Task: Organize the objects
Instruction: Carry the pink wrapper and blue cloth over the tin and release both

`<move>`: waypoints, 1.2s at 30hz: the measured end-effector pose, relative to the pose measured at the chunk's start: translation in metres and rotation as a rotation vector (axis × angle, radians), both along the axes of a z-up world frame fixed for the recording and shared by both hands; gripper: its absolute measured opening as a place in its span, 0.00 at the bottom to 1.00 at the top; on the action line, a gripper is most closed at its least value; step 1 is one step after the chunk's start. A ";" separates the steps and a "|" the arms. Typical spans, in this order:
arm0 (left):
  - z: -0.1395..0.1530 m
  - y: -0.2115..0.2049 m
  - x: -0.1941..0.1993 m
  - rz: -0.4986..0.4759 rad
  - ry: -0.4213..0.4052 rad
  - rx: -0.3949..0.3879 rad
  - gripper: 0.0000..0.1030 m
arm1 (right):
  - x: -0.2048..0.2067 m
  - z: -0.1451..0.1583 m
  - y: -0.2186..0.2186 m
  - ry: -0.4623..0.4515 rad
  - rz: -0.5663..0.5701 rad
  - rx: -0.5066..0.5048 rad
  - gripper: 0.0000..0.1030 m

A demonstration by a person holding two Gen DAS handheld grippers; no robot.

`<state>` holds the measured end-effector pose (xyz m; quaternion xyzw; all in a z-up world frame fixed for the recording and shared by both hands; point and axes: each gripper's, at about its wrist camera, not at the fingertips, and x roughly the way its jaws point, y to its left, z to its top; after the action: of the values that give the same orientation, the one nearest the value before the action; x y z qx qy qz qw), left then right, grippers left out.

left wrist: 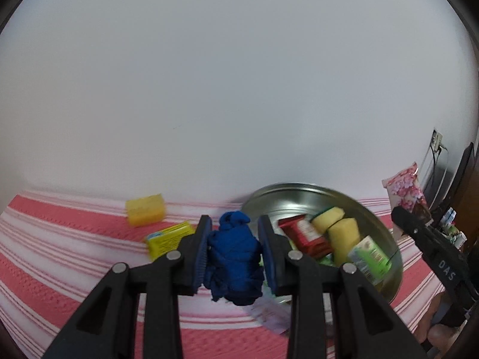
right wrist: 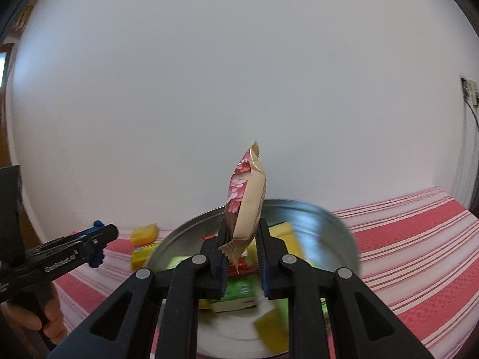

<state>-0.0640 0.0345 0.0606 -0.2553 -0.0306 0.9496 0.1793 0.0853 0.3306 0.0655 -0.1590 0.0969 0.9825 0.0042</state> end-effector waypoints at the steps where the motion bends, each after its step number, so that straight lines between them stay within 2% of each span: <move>1: 0.002 0.009 0.000 -0.007 0.000 -0.007 0.30 | 0.000 0.000 0.007 0.001 -0.014 -0.003 0.18; 8: 0.001 0.064 -0.008 -0.059 -0.024 -0.039 0.30 | -0.006 -0.003 0.044 -0.019 -0.081 0.001 0.18; 14: -0.013 0.098 -0.011 -0.107 -0.076 -0.057 0.30 | -0.028 -0.014 0.047 -0.072 -0.096 0.059 0.18; 17: -0.025 0.114 -0.008 -0.129 -0.096 -0.105 0.30 | -0.036 -0.017 0.053 -0.087 -0.116 0.067 0.18; 18: -0.028 0.116 -0.008 -0.130 -0.105 -0.113 0.30 | -0.026 -0.017 0.056 -0.090 -0.119 0.069 0.18; 36: -0.045 0.132 -0.010 -0.120 -0.154 -0.188 0.30 | -0.067 -0.040 0.033 -0.203 -0.068 0.111 0.18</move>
<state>-0.0741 0.1663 0.0152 -0.3446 0.0603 0.9134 0.2080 0.0184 0.3639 0.0258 -0.2539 0.0469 0.9645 0.0563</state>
